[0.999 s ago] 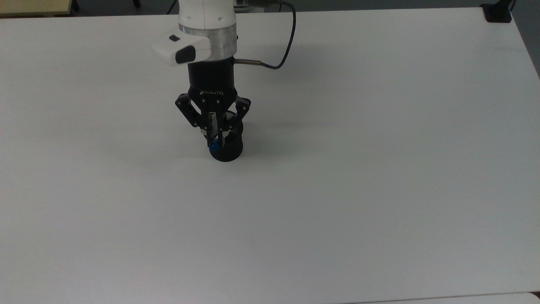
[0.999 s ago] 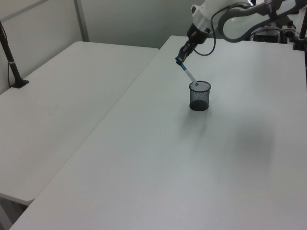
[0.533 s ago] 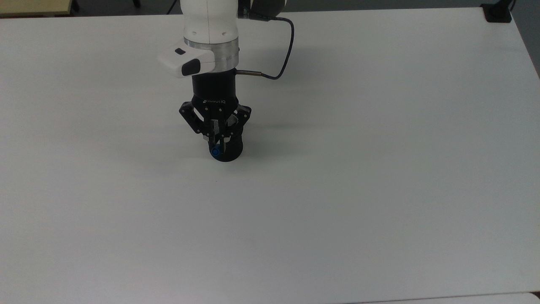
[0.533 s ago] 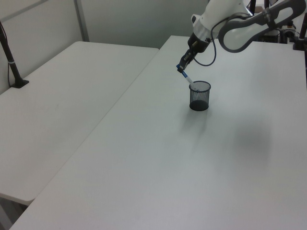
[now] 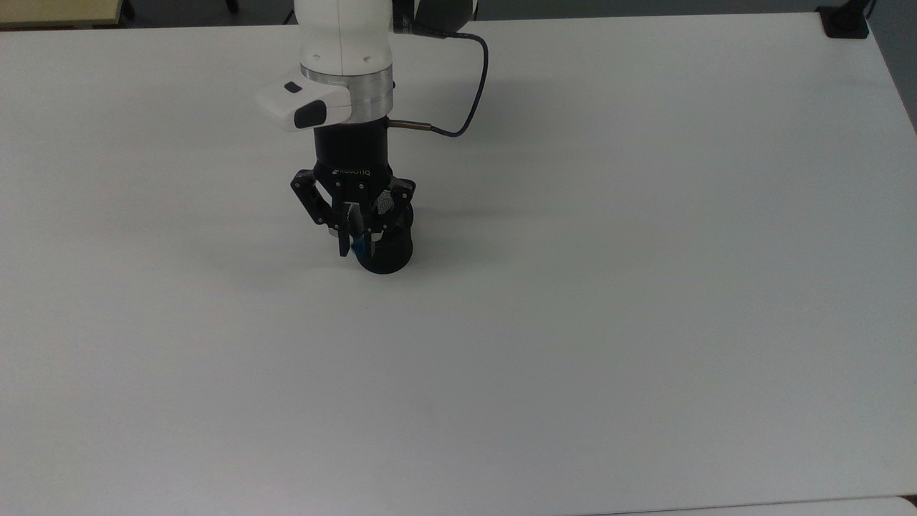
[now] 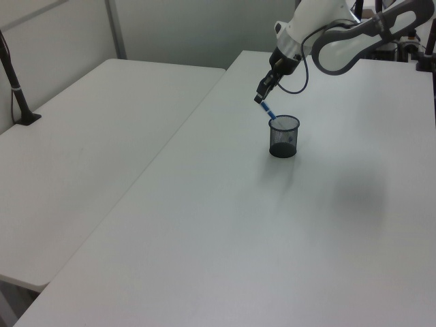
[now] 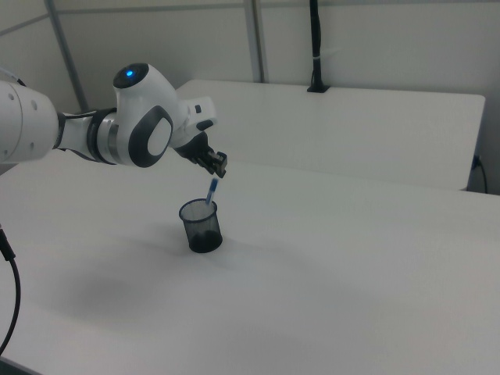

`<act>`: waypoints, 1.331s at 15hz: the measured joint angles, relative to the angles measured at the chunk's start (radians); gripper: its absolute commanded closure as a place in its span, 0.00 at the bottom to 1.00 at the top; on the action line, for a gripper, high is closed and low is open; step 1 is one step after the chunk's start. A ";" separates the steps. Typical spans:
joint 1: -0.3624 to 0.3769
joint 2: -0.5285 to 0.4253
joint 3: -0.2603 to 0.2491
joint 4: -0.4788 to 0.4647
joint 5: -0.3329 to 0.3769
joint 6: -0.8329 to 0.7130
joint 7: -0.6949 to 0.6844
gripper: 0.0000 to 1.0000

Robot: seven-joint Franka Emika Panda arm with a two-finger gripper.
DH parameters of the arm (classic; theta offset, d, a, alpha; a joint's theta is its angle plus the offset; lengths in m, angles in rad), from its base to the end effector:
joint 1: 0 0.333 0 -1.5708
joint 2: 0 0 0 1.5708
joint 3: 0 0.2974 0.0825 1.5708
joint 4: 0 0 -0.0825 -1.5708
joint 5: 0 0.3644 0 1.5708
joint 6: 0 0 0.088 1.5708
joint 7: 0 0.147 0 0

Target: Insert the marker

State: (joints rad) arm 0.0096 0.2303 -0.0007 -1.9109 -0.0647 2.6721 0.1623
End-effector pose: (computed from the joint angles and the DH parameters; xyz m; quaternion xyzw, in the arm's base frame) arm 0.6497 0.0066 0.3942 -0.9635 0.0499 -0.2631 0.0007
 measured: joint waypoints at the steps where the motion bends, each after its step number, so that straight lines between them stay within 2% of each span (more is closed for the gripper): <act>1: -0.002 -0.003 0.000 0.000 0.000 0.000 0.003 0.34; 4: -0.003 -0.013 0.000 0.000 0.000 -0.001 0.021 0.34; 6: -0.003 -0.020 0.000 0.000 0.000 -0.004 0.028 0.25; 8: -0.003 -0.036 0.000 0.007 0.000 -0.054 0.044 0.23; 11: -0.003 -0.063 0.001 0.073 0.004 -0.295 0.055 0.18; 12: -0.003 -0.070 0.001 0.112 0.016 -0.404 0.054 0.14; 13: -0.003 -0.076 0.002 0.155 0.037 -0.516 0.045 0.03; 14: -0.003 -0.081 0.002 0.202 0.061 -0.631 0.029 0.00; 17: -0.003 -0.091 0.004 0.320 0.086 -0.908 0.007 0.00; 20: -0.004 -0.094 0.005 0.386 0.086 -1.074 -0.003 0.00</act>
State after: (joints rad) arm 0.0057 0.1364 0.0038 -1.5250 0.0214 1.5977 0.1591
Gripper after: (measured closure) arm 0.000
